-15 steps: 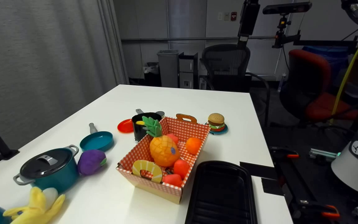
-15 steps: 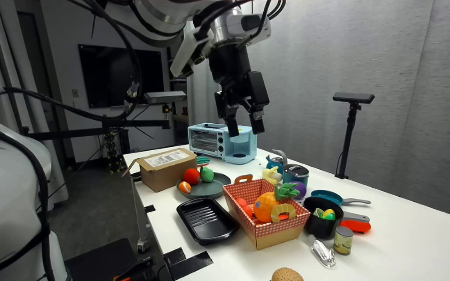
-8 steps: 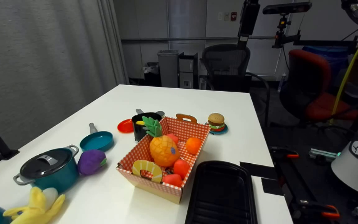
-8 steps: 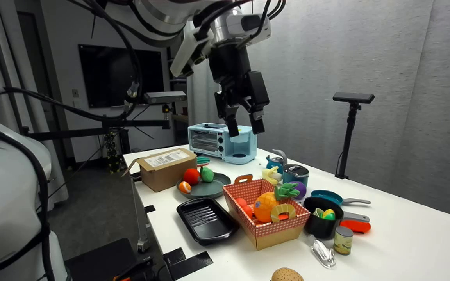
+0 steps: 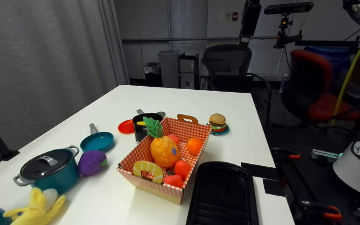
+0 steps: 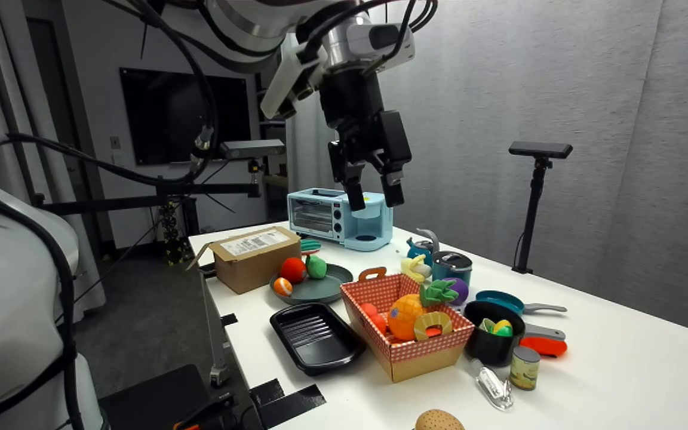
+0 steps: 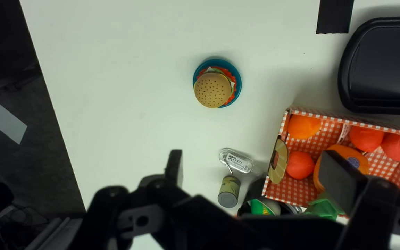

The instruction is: Place the pineapple plush toy on the oven tray then move the box to the left

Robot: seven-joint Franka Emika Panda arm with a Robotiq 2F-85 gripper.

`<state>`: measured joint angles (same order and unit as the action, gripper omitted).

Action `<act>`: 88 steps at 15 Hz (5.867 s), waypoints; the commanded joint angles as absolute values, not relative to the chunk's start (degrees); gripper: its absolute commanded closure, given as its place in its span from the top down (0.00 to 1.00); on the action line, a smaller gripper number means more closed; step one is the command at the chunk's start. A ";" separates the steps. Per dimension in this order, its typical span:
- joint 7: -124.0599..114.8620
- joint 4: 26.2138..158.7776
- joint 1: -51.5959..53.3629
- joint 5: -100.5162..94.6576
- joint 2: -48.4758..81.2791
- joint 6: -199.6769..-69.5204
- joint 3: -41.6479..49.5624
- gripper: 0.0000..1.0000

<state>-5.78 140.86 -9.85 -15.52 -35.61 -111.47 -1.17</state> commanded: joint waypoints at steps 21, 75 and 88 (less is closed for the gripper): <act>7.50 122.54 2.56 -8.29 -0.28 -121.76 -2.86 1.00; -2.41 111.97 2.90 -8.12 20.35 -132.09 1.59 0.06; 4.47 122.63 10.22 -12.75 4.18 -130.60 -8.39 0.06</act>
<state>1.83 118.43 9.15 -11.99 9.26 -131.71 -6.75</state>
